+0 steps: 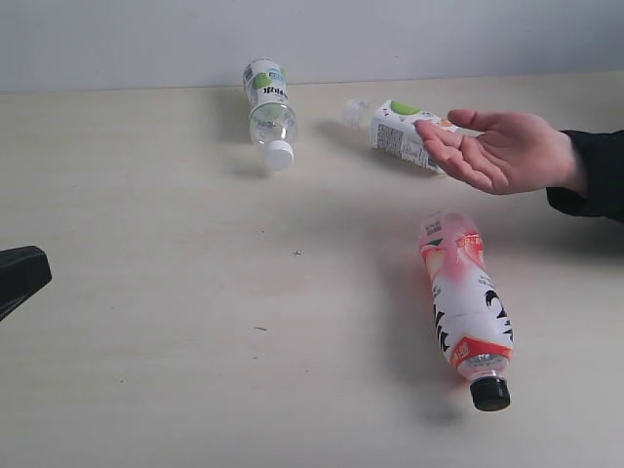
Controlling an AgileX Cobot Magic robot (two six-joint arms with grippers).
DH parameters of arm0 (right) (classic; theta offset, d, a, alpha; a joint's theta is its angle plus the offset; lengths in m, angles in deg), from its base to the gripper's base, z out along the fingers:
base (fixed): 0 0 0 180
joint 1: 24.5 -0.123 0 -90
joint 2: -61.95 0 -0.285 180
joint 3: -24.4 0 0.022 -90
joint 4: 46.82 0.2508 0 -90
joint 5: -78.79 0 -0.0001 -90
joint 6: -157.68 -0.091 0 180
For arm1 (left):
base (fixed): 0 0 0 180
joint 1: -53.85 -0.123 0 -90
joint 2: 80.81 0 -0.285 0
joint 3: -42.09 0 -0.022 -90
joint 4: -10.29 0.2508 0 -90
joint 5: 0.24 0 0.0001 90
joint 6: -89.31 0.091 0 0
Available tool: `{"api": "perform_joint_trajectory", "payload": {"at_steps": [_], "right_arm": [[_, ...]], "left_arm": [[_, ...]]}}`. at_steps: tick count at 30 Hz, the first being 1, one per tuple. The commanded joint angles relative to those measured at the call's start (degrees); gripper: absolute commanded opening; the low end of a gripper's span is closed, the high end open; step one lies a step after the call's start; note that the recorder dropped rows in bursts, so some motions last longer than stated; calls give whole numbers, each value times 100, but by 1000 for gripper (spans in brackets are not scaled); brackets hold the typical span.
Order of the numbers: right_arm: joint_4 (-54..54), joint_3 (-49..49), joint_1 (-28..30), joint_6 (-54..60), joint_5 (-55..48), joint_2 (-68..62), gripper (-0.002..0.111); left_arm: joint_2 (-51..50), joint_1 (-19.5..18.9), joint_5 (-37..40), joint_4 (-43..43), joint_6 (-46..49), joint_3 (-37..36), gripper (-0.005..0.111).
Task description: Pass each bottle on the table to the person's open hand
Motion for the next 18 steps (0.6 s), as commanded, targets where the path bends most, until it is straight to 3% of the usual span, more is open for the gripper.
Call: {"api": "perform_joint_trajectory", "payload": {"at_steps": [1,18], "right_arm": [[-18,25,30,35,47,34,0],[-18,25,30,24,47,34,0]], "left_arm": [[44,6,20,-30,1,-13,0],[44,6,17,4,54,-13,0]]}}
